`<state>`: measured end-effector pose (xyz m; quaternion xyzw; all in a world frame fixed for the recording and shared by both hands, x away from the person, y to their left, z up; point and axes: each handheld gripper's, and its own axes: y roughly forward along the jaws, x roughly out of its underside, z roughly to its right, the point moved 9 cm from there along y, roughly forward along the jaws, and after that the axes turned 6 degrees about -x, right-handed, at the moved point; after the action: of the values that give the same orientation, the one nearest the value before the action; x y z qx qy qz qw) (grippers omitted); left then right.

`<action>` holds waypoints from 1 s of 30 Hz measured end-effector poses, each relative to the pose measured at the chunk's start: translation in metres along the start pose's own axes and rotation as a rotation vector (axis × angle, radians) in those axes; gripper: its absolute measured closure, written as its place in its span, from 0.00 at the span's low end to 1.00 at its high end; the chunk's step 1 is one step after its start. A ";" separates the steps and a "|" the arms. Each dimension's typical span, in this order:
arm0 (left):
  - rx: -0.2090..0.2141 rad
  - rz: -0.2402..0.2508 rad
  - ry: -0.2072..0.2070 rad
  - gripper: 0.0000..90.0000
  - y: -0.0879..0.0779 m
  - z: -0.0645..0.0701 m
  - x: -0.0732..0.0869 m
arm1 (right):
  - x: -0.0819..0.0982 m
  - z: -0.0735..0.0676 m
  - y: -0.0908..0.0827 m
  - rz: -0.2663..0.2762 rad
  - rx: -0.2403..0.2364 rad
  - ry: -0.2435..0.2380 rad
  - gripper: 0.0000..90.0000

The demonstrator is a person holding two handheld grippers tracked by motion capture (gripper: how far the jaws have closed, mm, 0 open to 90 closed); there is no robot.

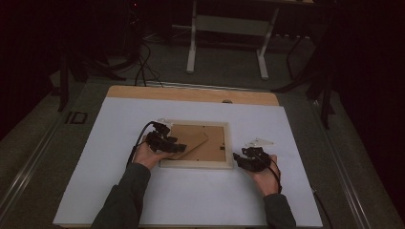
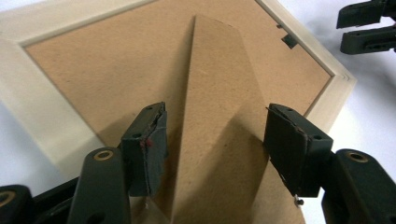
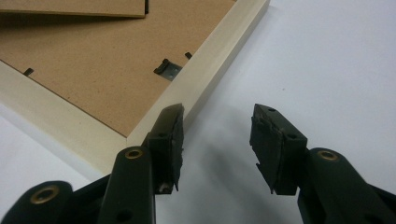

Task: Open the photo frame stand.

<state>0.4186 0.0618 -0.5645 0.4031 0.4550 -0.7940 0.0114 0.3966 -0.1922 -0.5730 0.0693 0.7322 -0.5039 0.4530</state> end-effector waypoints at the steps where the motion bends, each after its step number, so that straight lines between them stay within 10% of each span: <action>1: 0.005 0.001 0.000 0.45 0.001 0.001 0.000 | 0.000 0.000 0.000 0.000 0.000 0.000 0.60; 30: 0.017 -0.073 0.064 0.42 0.017 0.010 0.002 | 0.000 -0.003 0.003 -0.008 -0.007 -0.006 0.59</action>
<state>0.4174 0.0459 -0.5755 0.4116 0.4627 -0.7843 -0.0354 0.3964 -0.1887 -0.5751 0.0634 0.7330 -0.5031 0.4533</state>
